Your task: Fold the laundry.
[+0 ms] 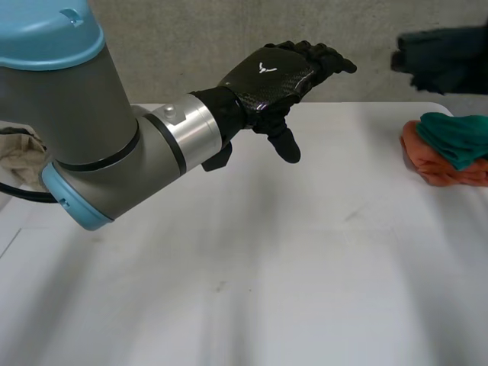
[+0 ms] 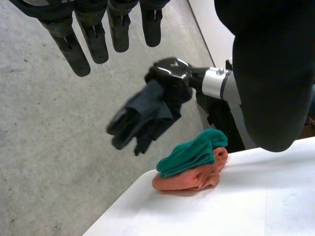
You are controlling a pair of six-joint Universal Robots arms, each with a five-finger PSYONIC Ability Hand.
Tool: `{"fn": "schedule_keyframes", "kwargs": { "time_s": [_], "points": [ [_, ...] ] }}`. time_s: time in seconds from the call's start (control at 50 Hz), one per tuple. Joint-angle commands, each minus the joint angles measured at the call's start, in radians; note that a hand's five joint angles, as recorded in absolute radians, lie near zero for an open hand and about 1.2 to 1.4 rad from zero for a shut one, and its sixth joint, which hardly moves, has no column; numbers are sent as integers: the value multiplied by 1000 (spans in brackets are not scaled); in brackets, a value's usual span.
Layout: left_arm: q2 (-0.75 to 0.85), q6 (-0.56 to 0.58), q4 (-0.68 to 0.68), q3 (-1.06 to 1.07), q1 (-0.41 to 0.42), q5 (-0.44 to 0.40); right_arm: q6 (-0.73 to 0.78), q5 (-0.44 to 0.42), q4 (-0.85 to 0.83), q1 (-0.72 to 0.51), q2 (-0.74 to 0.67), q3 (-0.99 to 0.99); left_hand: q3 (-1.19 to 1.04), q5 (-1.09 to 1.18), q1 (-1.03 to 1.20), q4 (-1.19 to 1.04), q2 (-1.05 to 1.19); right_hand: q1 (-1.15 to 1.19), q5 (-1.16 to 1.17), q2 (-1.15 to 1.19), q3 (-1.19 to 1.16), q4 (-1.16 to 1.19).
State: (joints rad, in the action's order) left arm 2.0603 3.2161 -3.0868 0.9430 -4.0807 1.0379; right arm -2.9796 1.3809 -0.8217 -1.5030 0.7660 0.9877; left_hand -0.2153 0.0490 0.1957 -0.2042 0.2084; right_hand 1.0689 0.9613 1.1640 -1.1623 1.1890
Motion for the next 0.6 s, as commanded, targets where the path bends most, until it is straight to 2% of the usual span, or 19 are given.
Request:
{"fn": "schedule_keyframes", "kwargs": {
  "time_s": [0.02, 0.12, 0.14, 0.24, 0.26, 0.28, 0.3, 0.48, 0.6],
  "points": [
    [-2, -1, 0, 28, 6, -1, -59, -155, 1, 150, -166, -60, 5, -13, 15, -6, 2, 327, 260, 232, -234, 207],
    [-6, -1, 0, 36, 9, -1, -71, -342, 16, 247, -251, -60, 5, -13, 15, -6, 2, 327, 260, 232, -234, 207],
    [-6, -1, 0, 37, 9, -1, -73, -406, 24, 269, -264, -52, 5, -13, 15, -6, 2, 327, 260, 232, -234, 207],
    [-6, -1, 0, 43, 17, -1, -85, -517, 41, 303, -257, -17, 5, -13, 15, -6, 2, 327, 260, 232, -234, 207],
    [-6, -1, -1, 48, 19, -1, -91, -519, 41, 310, -248, -8, 5, -13, 15, -6, 2, 166, 99, 71, -72, 46],
    [-6, -1, -1, 48, 19, -2, -99, -519, 41, 316, -237, 0, 5, -13, 15, -6, 2, -188, -255, -283, 281, -308],
    [-6, -1, -1, 48, 19, -3, -116, -514, 41, 326, -209, 14, 5, -13, 15, -6, 2, -894, -961, -989, 988, -1014],
    [-9, -2, 0, 51, 34, -1, -162, -451, 104, 340, -28, 117, 5, -13, 15, -6, 2, -894, -961, -989, 988, -1014],
    [-22, -4, 0, 53, 43, -1, -106, -338, 346, 400, 103, 166, 5, -13, 15, -6, 2, -894, -961, -989, 988, -1014]
  ]
}}
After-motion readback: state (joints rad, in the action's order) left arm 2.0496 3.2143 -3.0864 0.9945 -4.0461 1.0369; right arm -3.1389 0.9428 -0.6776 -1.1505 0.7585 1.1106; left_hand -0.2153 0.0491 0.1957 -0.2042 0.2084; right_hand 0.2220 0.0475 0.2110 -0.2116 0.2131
